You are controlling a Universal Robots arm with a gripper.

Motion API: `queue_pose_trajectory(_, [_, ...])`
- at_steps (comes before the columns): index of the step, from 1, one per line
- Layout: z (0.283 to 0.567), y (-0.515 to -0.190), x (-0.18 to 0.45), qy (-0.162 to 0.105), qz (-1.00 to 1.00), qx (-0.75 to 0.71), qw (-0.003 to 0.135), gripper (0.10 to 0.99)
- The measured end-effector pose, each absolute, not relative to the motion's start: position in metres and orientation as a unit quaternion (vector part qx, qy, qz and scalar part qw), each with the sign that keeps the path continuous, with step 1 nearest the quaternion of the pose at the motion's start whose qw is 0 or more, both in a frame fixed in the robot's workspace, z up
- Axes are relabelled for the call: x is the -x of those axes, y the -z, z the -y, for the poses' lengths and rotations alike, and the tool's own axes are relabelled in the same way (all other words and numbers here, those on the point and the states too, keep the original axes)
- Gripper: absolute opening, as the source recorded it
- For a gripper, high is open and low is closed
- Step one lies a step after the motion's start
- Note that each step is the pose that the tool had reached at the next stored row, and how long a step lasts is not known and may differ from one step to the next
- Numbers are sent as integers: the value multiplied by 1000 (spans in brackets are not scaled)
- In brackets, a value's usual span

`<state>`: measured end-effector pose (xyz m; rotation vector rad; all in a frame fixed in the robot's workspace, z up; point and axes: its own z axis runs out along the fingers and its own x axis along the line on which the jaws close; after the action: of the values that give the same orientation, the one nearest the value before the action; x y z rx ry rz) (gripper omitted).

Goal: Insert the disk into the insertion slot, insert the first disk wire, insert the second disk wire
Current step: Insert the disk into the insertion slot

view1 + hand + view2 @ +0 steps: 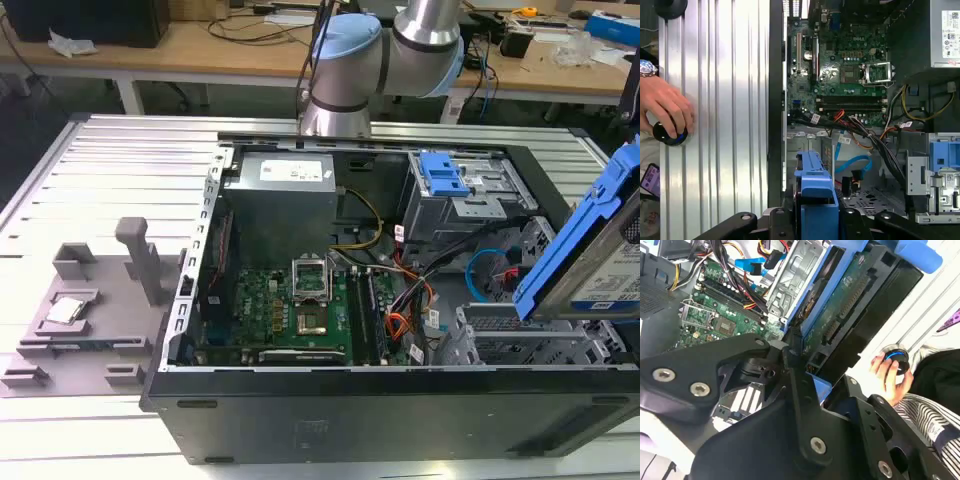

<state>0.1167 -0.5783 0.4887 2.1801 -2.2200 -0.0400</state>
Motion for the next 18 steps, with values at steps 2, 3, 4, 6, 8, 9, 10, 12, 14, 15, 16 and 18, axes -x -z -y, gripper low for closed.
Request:
queue_pose_trajectory(2, [578, -486, -113, 13, 713, -701, 15, 365])
queue_pose_trajectory(3, [578, -484, -112, 13, 713, -701, 15, 365])
queue_pose_trajectory(4, [578, -481, -110, 13, 713, -701, 15, 365])
queue_pose_trajectory(6, [578, -476, -107, 13, 713, -701, 15, 365])
queue_pose_trajectory(8, [578, -475, -106, 14, 713, -701, 13, 365])
queue_pose_trajectory(9, [578, -474, -105, 16, 713, -701, 11, 365])
queue_pose_trajectory(10, [578, -474, -105, 17, 713, -701, 11, 365])
queue_pose_trajectory(12, [576, -468, -105, 18, 713, -700, 10, 365])
queue_pose_trajectory(14, [573, -461, -105, 18, 714, -700, 10, 365])
queue_pose_trajectory(15, [572, -459, -105, 18, 714, -700, 10, 365])
queue_pose_trajectory(16, [570, -455, -105, 17, 714, -700, 10, 365])
queue_pose_trajectory(18, [567, -450, -104, 18, 714, -700, 10, 365])
